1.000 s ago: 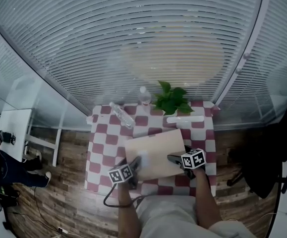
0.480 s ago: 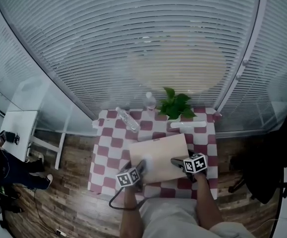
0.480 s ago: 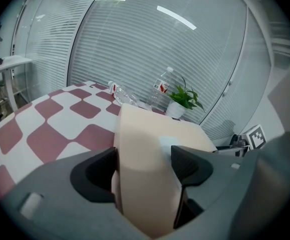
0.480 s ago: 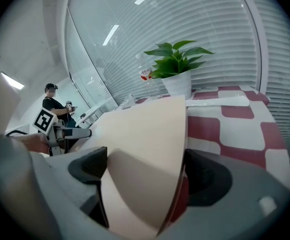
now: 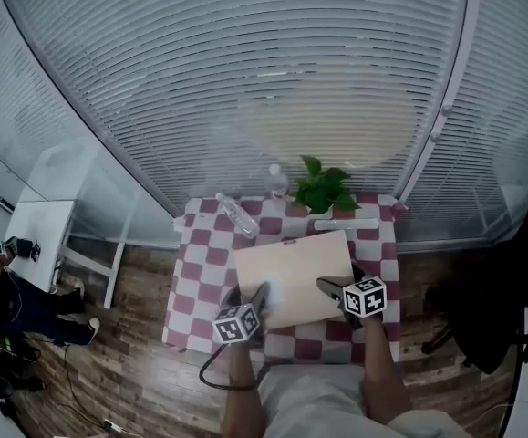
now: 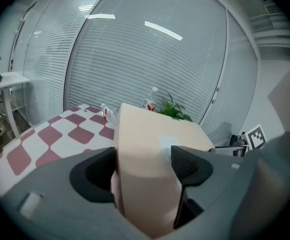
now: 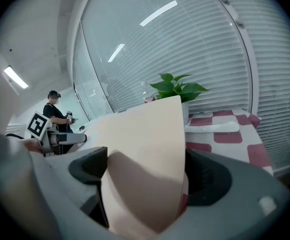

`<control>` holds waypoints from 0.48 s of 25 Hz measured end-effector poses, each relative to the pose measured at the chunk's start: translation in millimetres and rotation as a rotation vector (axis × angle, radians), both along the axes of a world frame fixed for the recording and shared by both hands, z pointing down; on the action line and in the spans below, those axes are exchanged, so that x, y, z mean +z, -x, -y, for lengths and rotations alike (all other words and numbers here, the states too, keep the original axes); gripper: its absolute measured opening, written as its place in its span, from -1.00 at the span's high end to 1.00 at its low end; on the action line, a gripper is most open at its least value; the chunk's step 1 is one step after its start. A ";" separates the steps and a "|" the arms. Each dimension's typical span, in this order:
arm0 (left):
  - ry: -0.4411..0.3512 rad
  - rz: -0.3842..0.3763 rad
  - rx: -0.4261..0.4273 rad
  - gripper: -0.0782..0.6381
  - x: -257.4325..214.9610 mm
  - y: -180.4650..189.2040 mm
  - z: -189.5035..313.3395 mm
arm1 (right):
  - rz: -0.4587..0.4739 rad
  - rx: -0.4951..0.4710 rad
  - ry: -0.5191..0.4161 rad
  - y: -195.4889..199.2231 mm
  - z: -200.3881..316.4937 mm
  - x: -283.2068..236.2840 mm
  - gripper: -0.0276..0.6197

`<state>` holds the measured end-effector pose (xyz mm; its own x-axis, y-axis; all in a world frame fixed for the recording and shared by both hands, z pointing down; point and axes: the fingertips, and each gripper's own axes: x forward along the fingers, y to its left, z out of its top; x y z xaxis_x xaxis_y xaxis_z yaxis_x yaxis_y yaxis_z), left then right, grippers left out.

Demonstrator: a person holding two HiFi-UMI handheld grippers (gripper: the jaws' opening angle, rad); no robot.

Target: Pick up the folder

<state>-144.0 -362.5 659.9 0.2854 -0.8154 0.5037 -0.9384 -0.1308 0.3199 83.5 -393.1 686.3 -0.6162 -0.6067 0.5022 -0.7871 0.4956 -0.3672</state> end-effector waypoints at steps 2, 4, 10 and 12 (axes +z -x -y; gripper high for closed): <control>-0.036 -0.002 -0.004 -0.20 -13.6 -0.1 -0.2 | 0.001 -0.004 -0.043 -0.6 1.8 -16.0 -0.58; -0.078 -0.007 -0.011 -0.20 -29.1 0.5 0.0 | -0.005 -0.010 -0.090 0.2 4.5 -34.1 -0.58; -0.197 0.000 -0.017 -0.20 -78.6 -0.9 1.2 | -0.005 -0.011 -0.216 -1.8 8.9 -87.9 -0.57; -0.231 0.002 -0.014 -0.20 -94.1 -2.1 1.6 | -0.001 -0.010 -0.252 -3.5 9.1 -105.0 -0.57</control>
<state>-141.9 -364.1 565.8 0.2728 -0.9129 0.3035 -0.9410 -0.1877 0.2815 87.0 -402.3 581.3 -0.6220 -0.7069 0.3366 -0.7823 0.5787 -0.2303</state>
